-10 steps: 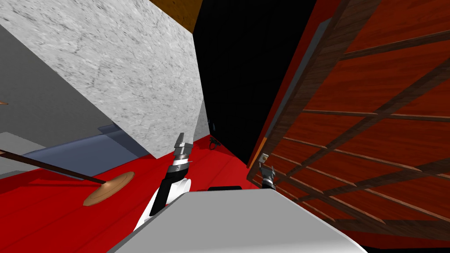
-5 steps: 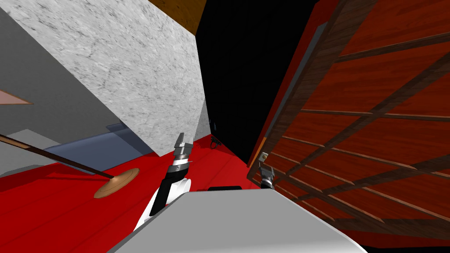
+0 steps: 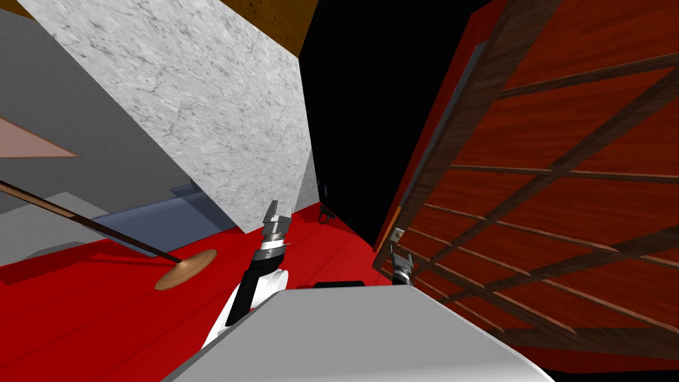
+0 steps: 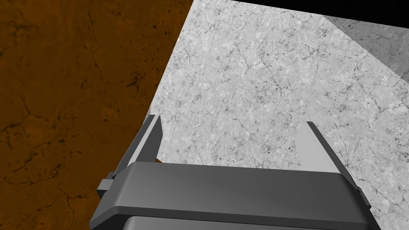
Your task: Pull the door open
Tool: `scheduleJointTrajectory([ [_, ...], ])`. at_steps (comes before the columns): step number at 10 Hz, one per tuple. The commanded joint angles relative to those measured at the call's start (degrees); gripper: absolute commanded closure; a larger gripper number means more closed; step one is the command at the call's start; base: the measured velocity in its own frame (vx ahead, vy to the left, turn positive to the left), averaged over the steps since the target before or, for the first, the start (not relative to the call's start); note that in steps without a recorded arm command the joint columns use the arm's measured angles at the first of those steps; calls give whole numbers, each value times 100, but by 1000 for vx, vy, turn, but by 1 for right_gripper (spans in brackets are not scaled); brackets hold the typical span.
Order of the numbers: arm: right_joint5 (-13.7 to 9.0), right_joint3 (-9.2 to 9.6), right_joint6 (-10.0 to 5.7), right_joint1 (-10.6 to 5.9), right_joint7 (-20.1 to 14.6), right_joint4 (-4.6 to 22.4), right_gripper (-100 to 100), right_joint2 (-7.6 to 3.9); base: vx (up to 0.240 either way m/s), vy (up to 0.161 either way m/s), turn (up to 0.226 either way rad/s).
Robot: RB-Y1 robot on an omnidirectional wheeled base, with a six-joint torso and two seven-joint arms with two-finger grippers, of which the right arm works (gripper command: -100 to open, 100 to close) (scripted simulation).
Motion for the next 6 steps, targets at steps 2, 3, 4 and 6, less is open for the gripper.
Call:
scheduleJointTrajectory([
  [2,181,-265,55,-99,-305,298,-100,-85,51,8,93],
  [3,261,-383,80,-143,-440,430,-100,-123,80,10,110],
  [4,261,-383,80,-143,-440,430,-100,-123,52,4,28],
  [6,444,-651,135,-243,-749,730,-100,-209,62,6,99],
])
